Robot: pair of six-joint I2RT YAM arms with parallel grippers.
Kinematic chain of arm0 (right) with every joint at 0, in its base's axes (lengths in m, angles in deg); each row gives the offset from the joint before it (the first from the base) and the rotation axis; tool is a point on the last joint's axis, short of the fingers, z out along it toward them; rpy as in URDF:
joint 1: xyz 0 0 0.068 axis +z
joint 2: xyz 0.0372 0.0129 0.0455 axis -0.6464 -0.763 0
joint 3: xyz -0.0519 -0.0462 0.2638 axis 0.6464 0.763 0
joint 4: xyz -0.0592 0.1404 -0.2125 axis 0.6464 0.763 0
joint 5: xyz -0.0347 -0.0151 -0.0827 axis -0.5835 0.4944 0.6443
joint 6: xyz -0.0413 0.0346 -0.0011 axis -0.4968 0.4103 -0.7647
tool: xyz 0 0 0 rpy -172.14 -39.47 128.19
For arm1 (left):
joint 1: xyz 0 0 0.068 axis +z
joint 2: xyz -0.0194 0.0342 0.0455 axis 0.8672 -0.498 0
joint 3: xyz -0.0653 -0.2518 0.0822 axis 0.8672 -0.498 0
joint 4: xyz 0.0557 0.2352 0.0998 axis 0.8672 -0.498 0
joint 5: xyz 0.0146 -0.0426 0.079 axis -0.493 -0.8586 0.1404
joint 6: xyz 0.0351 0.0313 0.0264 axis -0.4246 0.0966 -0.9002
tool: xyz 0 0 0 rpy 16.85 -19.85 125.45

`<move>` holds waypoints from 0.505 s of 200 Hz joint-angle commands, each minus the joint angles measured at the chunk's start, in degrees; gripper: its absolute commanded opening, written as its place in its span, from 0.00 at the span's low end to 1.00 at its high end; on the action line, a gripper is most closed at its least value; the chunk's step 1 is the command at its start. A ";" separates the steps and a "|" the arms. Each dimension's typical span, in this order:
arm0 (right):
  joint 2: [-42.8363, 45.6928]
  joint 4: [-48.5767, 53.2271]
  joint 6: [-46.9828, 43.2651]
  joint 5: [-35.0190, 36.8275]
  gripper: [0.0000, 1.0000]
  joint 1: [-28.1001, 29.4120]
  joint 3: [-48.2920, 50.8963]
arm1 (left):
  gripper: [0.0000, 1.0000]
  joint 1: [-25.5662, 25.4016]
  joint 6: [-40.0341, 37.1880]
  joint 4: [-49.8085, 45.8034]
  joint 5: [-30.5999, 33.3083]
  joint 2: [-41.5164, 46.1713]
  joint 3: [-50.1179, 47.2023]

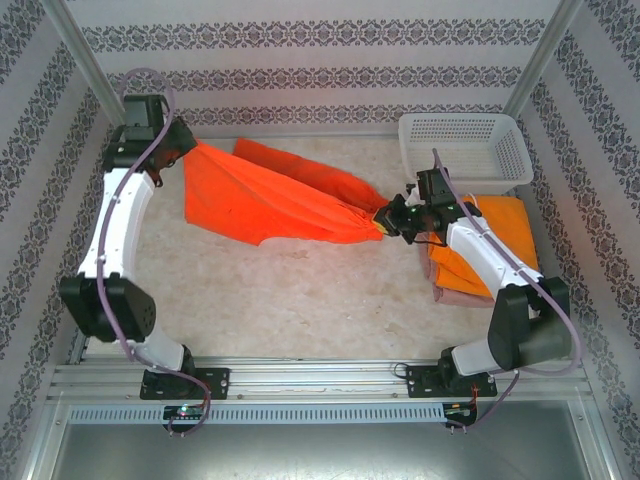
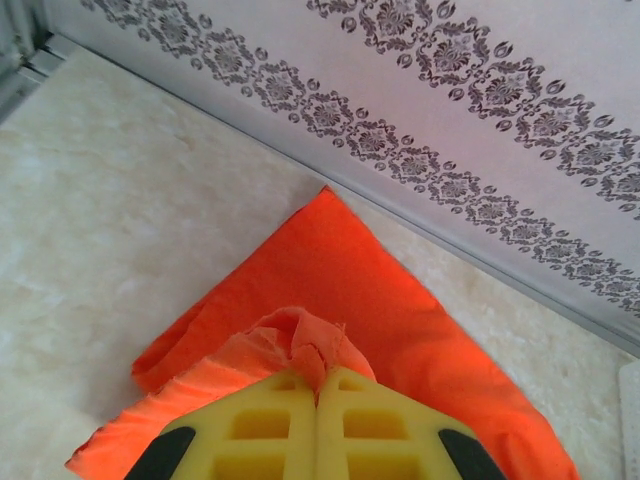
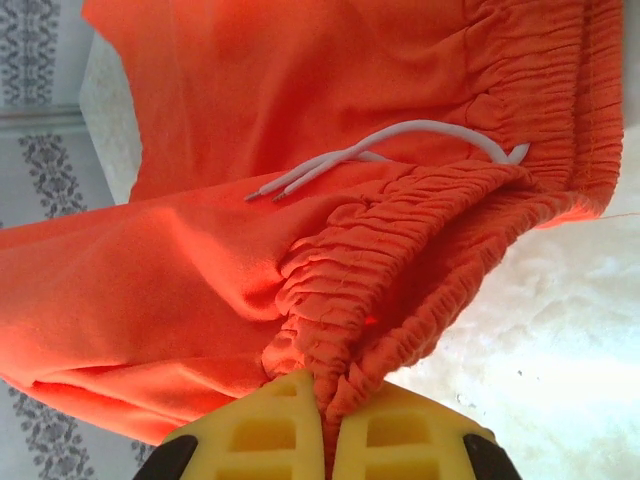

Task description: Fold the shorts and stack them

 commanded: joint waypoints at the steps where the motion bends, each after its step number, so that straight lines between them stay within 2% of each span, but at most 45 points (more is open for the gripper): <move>1: -2.12 -1.03 0.40 3.09 0.00 -1.25 -1.41 | 0.00 0.34 0.00 3.63 -0.93 -4.50 5.35; 46: -6.74 -2.24 0.85 2.81 0.00 -1.72 -4.32 | 0.00 0.22 2.98 6.64 -5.38 -14.83 13.66; 101: -9.27 -3.04 0.73 2.80 0.00 -2.47 -5.28 | 0.00 -0.76 3.88 4.60 -7.91 -24.77 26.53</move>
